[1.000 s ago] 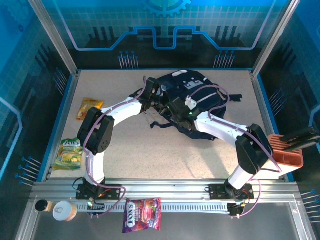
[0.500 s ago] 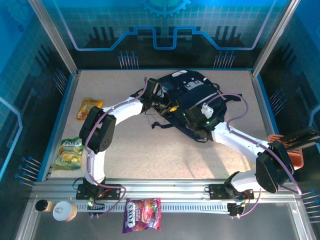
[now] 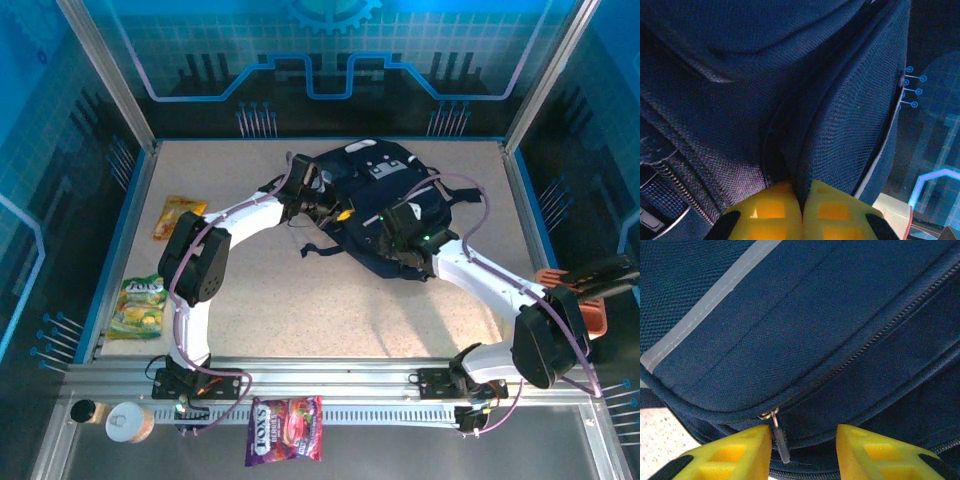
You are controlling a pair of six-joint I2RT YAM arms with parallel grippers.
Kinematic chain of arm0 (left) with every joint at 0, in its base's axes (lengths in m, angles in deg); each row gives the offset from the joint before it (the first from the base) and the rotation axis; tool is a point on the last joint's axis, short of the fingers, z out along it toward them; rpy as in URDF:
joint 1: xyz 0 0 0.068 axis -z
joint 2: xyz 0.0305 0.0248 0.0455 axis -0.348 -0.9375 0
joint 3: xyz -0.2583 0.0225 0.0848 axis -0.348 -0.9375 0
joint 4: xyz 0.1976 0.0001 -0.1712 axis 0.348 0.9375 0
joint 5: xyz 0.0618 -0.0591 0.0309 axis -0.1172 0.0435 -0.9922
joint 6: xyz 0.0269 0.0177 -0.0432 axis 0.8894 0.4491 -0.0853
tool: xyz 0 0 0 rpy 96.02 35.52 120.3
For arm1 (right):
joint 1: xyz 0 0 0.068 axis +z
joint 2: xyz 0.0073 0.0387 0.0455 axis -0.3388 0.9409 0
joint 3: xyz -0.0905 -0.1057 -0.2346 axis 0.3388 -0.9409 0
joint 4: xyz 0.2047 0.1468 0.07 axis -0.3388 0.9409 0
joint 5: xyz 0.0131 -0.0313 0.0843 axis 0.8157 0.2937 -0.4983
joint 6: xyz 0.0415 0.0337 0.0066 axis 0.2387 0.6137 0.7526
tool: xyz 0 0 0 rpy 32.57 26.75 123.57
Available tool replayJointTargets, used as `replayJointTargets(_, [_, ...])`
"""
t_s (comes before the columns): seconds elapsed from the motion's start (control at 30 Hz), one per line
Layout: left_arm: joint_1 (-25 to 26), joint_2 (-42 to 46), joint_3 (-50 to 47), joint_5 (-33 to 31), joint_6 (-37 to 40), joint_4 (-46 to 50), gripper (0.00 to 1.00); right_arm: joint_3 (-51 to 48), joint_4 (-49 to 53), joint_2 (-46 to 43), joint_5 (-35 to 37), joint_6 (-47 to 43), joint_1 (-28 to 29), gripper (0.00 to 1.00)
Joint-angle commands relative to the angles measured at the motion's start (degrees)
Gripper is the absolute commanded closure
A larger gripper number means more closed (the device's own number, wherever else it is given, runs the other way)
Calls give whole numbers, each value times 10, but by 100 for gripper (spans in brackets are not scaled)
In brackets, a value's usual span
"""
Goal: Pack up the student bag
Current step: Zip the student bag at the center of the table.
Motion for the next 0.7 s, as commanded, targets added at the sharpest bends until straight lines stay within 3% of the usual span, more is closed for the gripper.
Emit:
replayJointTargets(0.0, [-5, -5, 23, 21, 21, 2, 100, 20, 4, 13, -26, -96, -10, 63])
replayJointTargets(0.4, [-18, 0, 20, 20, 32, 12, 100, 33, -5, 39, -28, -158, -26, 90])
replayJointTargets(0.67, [-59, 21, 5, 2, 75, 44, 98, 51, -13, 45, -14, -172, -38, 99])
